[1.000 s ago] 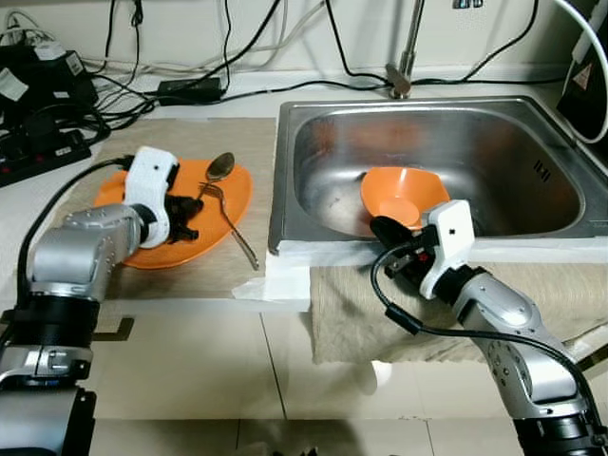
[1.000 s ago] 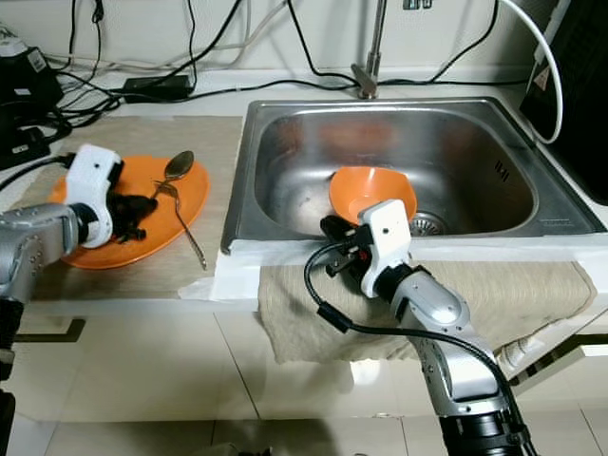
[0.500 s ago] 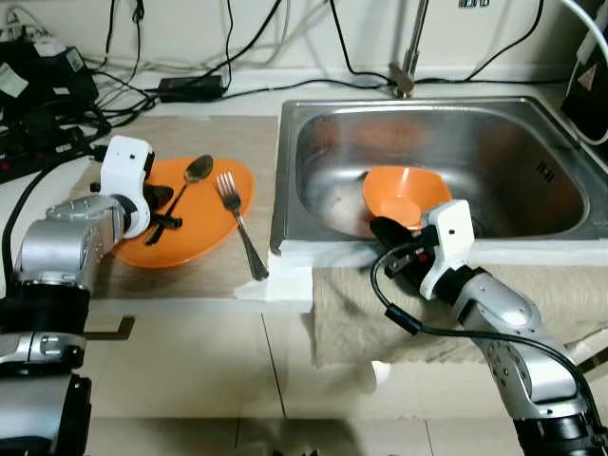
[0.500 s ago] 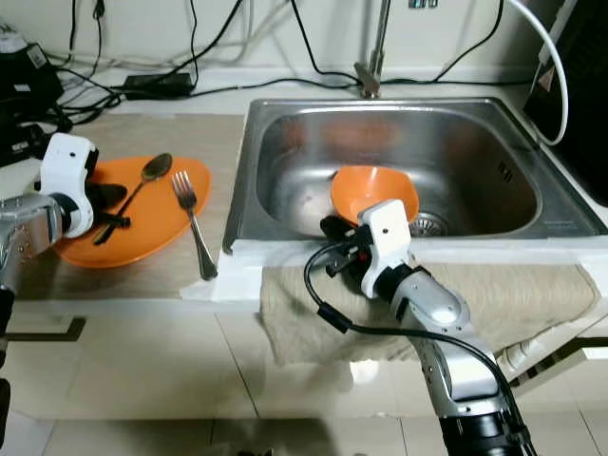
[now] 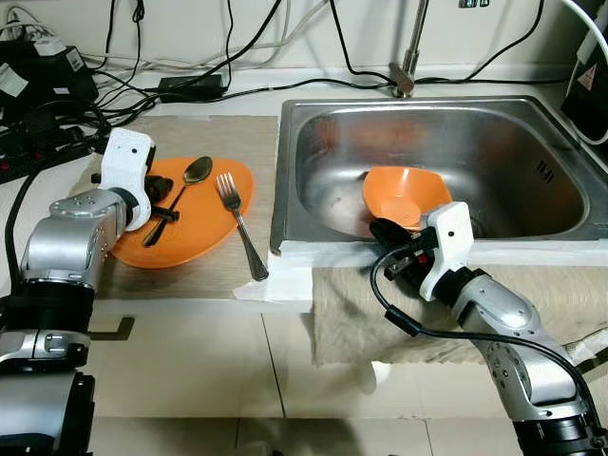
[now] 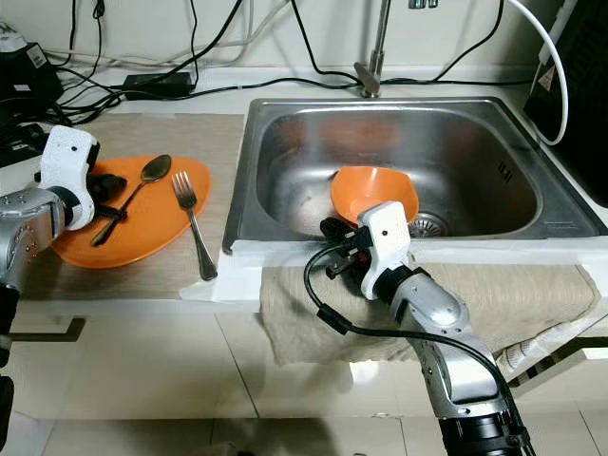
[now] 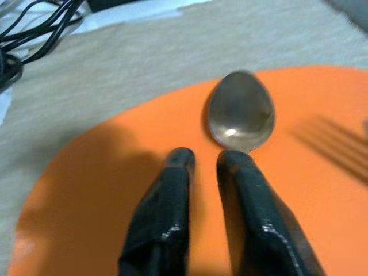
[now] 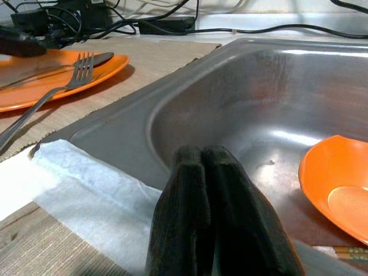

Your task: Kitchen organization

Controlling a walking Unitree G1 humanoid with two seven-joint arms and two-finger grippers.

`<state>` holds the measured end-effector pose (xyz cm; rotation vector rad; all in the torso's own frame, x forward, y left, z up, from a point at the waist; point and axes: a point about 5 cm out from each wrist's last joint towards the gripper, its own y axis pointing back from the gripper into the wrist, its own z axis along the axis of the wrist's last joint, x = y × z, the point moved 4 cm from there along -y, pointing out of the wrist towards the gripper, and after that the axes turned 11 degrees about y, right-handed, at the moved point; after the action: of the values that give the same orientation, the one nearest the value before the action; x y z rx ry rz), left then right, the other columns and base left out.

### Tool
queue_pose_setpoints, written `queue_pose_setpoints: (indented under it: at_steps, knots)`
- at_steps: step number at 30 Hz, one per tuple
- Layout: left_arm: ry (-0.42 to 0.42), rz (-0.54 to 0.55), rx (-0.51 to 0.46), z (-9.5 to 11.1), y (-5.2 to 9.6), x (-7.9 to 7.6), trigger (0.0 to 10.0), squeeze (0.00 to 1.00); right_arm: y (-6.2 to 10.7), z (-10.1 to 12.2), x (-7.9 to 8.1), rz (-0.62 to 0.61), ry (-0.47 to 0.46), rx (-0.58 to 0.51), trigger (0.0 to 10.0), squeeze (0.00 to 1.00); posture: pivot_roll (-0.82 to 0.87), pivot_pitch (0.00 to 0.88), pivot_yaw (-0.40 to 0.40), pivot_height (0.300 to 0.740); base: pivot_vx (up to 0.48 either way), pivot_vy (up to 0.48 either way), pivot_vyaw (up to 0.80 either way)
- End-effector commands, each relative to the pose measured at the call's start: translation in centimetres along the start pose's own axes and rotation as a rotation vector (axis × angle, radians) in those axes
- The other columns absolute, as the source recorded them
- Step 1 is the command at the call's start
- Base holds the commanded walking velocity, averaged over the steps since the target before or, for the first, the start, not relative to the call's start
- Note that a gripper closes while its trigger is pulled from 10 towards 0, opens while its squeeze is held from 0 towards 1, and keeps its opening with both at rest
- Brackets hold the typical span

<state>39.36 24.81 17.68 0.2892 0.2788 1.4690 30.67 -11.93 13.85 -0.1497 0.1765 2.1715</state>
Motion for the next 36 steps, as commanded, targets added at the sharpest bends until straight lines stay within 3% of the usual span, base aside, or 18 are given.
queue_pose_setpoints:
  at_steps: [1,4,12,16,20,27,34,35,36]
  knots:
    - [0.007,-0.064,-0.039,0.8,0.0,-1.1,10.0,1.0,0.1,0.3,0.2,0.005,0.01,-0.003,10.0,0.0,0.02,0.0,0.057,0.74,0.0,0.0,0.0]
    - [0.012,-0.135,-0.042,0.9,0.1,-2.4,10.0,1.0,0.1,0.5,0.0,0.003,0.013,-0.005,10.0,0.0,0.02,0.0,0.055,0.74,0.0,0.0,0.0]
    - [0.0,-0.181,0.007,0.3,0.3,-3.0,10.0,1.0,0.3,1.3,0.3,0.03,0.014,-0.021,10.0,0.0,0.02,0.0,0.056,0.74,0.0,0.0,0.0]
    - [-0.012,-0.174,0.021,0.5,0.4,-2.4,10.0,1.0,0.6,3.7,-0.2,0.068,0.024,-0.07,10.0,0.0,0.02,0.0,0.056,0.74,0.0,0.0,0.0]
    - [-0.043,-0.173,0.038,0.4,0.6,-2.0,10.0,1.0,0.6,4.8,-0.8,0.079,0.023,-0.093,10.0,0.0,0.02,0.0,0.05,0.74,0.0,0.0,0.0]
    - [-0.074,-0.161,0.082,-0.5,0.5,-1.4,10.0,1.0,0.5,4.9,-0.9,0.081,0.027,-0.091,10.0,0.0,0.02,0.0,0.046,0.74,0.0,0.0,0.0]
    - [-0.096,-0.132,0.137,-1.6,0.3,-0.8,10.0,1.0,0.5,5.4,0.0,0.117,0.001,-0.099,10.0,0.0,0.02,0.0,0.047,0.74,0.0,0.0,0.0]
    - [-0.095,-0.129,0.14,-1.6,0.2,-0.8,10.0,0.32,0.5,5.5,0.1,0.12,-0.001,-0.102,10.0,0.0,0.02,0.0,0.048,0.74,0.0,0.0,0.0]
    - [-0.091,-0.119,0.145,-1.7,0.0,-0.6,10.0,0.0,0.5,5.7,0.1,0.123,-0.002,-0.107,10.0,0.0,0.02,0.0,0.05,0.74,0.0,0.0,0.0]
